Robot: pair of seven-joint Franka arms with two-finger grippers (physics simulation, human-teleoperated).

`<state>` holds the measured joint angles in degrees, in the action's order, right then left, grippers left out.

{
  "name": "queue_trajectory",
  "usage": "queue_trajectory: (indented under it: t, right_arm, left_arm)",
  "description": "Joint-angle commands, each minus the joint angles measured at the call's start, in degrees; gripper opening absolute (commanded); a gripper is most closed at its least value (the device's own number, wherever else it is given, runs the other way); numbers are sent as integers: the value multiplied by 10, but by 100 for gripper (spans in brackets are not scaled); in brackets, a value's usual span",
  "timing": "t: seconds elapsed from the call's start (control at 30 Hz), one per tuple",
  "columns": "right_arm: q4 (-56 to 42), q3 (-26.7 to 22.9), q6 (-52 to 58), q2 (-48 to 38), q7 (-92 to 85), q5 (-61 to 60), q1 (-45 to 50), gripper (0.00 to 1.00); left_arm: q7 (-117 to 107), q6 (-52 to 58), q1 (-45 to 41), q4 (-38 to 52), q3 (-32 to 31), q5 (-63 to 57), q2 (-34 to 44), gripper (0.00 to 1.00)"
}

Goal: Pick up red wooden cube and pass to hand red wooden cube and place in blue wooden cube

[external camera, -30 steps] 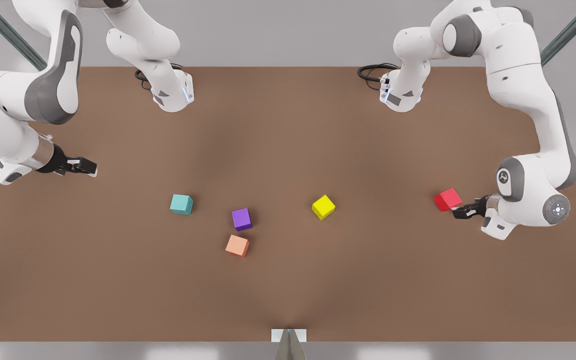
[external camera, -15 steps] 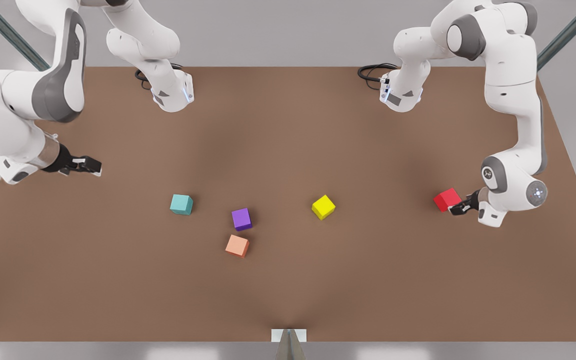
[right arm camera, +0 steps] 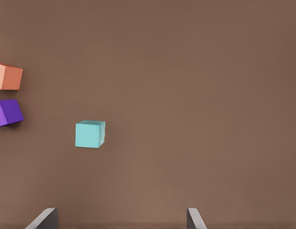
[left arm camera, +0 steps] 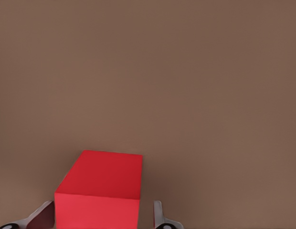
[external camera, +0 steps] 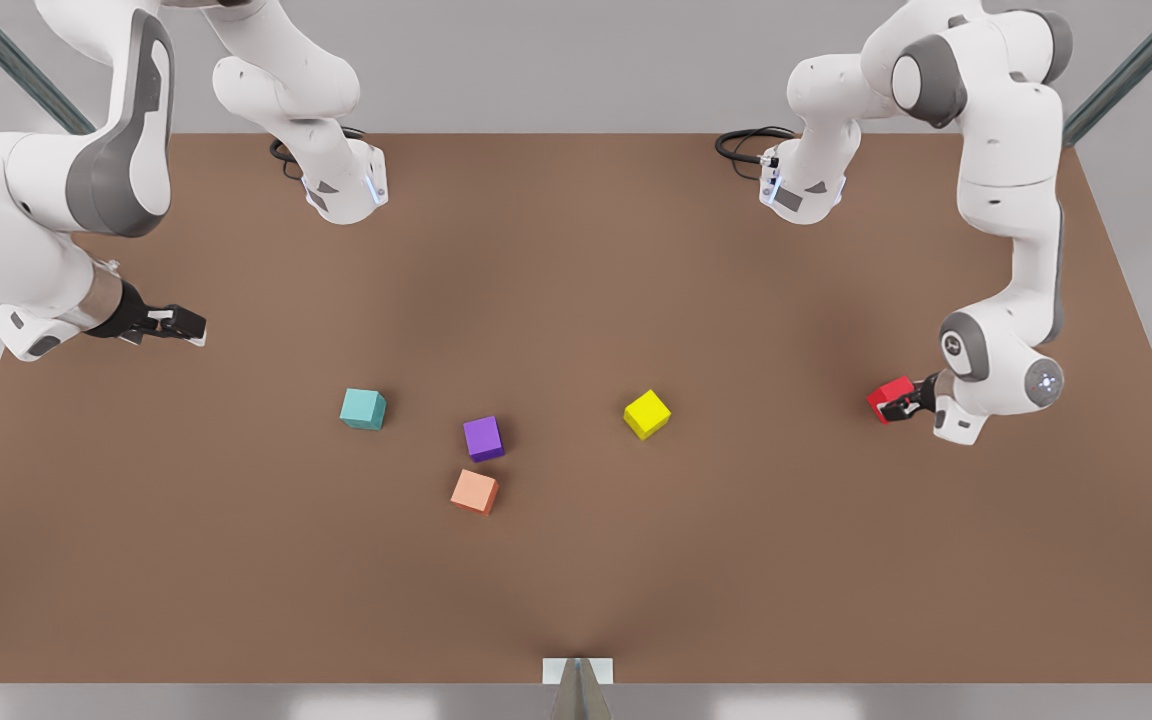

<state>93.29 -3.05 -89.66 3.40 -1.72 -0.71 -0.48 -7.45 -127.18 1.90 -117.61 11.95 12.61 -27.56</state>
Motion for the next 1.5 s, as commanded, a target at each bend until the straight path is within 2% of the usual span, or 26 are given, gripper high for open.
queue_trajectory:
  t: [0.0, 0.1, 0.17, 0.33, 0.4, 0.53, 0.6, 0.67, 0.7, 0.73, 0.77, 0.8, 0.83, 0.9, 1.0, 1.1, 1.13, 1.17, 1.23, 1.27, 1.3, 1.4, 1.47]
  right_arm:
    - [0, 0, 2, 0, 0, -1, 2, 100]
    - [4, 0, 2, 0, 0, -2, 2, 100]
    - [4, 0, 2, 0, 0, -2, 2, 100]
    - [4, 0, 5, 0, 0, -2, 2, 100]
    - [7, 0, 5, 0, 0, -2, 2, 100]
    - [7, 0, 5, 1, 0, -3, 2, 100]
    - [8, 0, 5, 1, 0, -3, 2, 100]
    - [8, 0, 5, 1, 0, -3, 2, 100]
    - [8, 0, 5, 1, 0, -3, 2, 100]
    - [8, 0, 5, 1, 0, -3, 2, 100]
    - [8, 0, 8, 2, 0, -3, 2, 100]
    - [7, 0, 8, 2, 0, -3, 2, 100]
    - [7, 0, 8, 2, 0, -3, 2, 100]
    - [8, 0, 11, 2, 0, -3, 1, 100]
    - [7, 0, 11, 5, -1, -3, 2, 100]
    - [7, 0, 11, 7, -1, -10, 2, 100]
    - [2, -4, 4, 17, -21, -45, -5, 100]
    - [-36, -8, 1, 73, -106, -135, -27, 100]
    - [-102, -1, 0, 179, -256, -309, -18, 100]
    - [-103, 0, 0, 215, -335, -420, -12, 100]
    - [-107, 0, 0, 234, -395, -475, -6, 100]
    - [-130, 1, -39, 266, -561, -597, 30, 100]
    - [-132, 1, -57, 286, -770, -676, 46, 100]
  left_arm:
    - [12, -29, 0, 0, 0, 0, -7, 100]
    - [12, -31, -4, 0, 0, 22, -12, 100]
    - [12, -32, -4, 0, 0, 26, -13, 93]
    - [12, -43, -4, 1, -2, 27, -21, 93]
    - [12, -44, -4, 1, -2, 27, -21, 71]
    - [6, -42, -8, 4, -10, 28, -18, 71]
    - [-9, -26, -19, 11, -54, 35, 8, 71]
    - [-13, -5, -19, 35, -81, 125, 11, 71]
    - [-45, 4, -19, 59, -115, 167, 10, 71]
    - [-88, 45, -19, 104, -151, 188, -1, 71]
    - [-127, 169, -18, 217, -189, 201, -36, 71]
    - [-128, 258, -18, 282, -203, 203, -61, 71]
    - [-126, 276, -18, 323, -251, 220, -89, 71]
    - [-119, 274, -18, 378, -318, 239, -136, 71]
    - [-118, 268, -20, 440, -378, 304, -180, 71]
    - [-52, 234, -21, 485, -415, 305, -222, 71]
    - [20, 216, -20, 492, -424, 347, -235, 74]
    - [97, 208, -20, 494, -424, 389, -239, 77]
    - [111, 183, -28, 506, -444, 411, -241, 62]
    - [125, 181, -41, 542, -446, 421, -261, 62]
    - [144, 179, -51, 555, -446, 427, -265, 65]
    - [261, 149, -66, 558, -446, 461, -277, 63]
    - [328, 116, -89, 578, -446, 462, -282, 62]
